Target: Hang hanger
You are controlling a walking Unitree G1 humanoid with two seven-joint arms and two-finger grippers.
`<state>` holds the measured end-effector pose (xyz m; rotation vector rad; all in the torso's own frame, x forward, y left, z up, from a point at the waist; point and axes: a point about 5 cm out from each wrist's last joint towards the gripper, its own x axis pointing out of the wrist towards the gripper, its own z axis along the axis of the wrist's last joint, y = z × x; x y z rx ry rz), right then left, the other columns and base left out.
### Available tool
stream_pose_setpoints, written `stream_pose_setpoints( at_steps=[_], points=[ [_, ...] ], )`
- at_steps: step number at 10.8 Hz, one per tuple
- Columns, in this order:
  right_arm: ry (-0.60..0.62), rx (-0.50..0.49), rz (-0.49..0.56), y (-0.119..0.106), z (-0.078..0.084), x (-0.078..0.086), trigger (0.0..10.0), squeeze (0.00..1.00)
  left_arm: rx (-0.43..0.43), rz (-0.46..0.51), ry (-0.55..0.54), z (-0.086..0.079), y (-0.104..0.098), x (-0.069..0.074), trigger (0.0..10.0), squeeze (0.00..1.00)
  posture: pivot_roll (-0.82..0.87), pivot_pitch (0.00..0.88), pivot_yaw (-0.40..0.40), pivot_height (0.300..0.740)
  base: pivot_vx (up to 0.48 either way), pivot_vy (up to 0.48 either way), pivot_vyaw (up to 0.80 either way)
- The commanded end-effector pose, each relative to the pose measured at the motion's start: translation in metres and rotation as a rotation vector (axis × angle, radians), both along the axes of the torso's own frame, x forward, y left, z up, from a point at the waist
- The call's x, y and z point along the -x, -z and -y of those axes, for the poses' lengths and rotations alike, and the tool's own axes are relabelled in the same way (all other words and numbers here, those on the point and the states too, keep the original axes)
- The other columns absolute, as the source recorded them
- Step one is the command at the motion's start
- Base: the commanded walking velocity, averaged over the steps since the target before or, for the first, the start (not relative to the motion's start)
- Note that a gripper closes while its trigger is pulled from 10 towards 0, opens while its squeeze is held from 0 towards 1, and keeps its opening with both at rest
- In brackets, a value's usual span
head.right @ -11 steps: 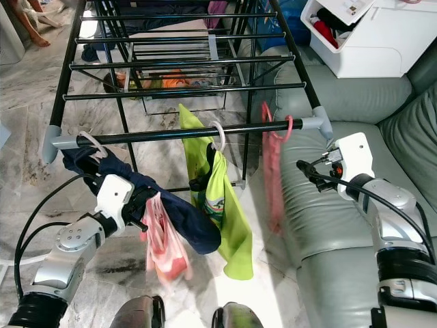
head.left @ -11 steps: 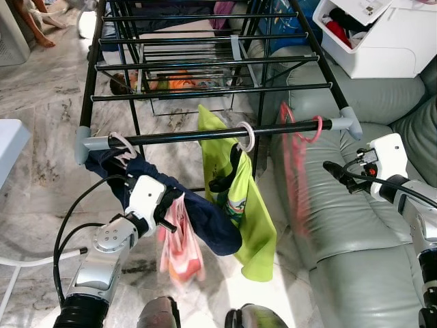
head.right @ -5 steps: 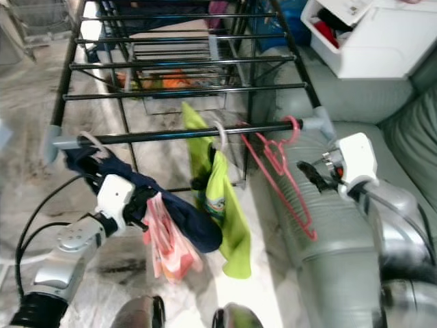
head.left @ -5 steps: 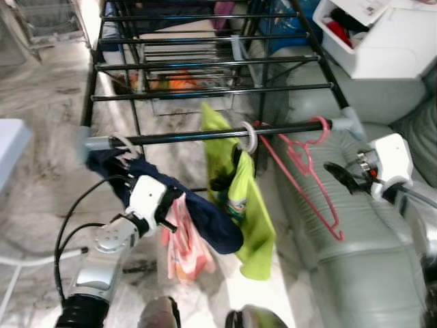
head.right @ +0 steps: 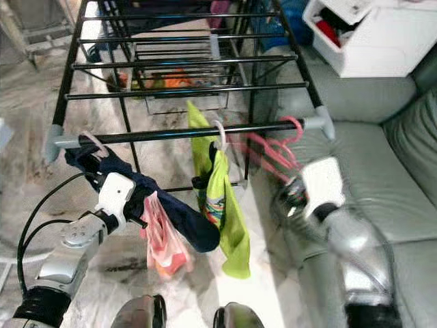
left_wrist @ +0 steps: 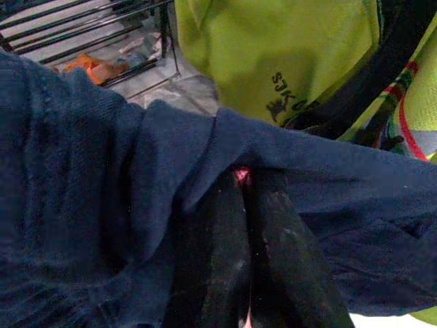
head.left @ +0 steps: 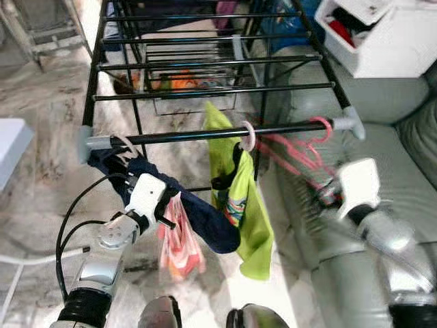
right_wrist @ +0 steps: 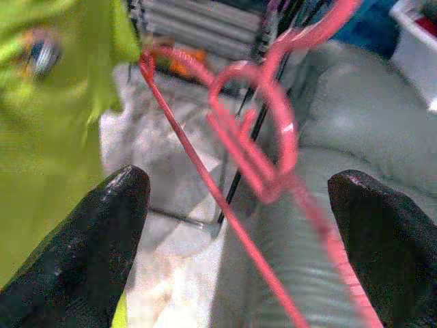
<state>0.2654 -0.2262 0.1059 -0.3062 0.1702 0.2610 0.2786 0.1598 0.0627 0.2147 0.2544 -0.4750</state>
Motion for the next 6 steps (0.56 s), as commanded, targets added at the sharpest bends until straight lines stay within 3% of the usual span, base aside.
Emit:
stream_pose_setpoints(
  at_steps=[1,6],
  points=[
    [-0.011,0.056,0.037,-0.01,0.008,-0.003,10.0,0.0,-0.018,0.005,-0.008,-0.003,0.001,0.0,10.0,0.0,-0.1,0.098,-0.034,0.74,0.0,0.0,0.0],
    [-0.176,0.265,-0.092,-0.03,0.06,-0.025,10.0,0.0,-0.039,-0.01,0.008,-0.002,0.003,0.001,10.0,0.0,-0.11,0.1,-0.035,0.74,0.0,0.0,0.0]
  ],
)
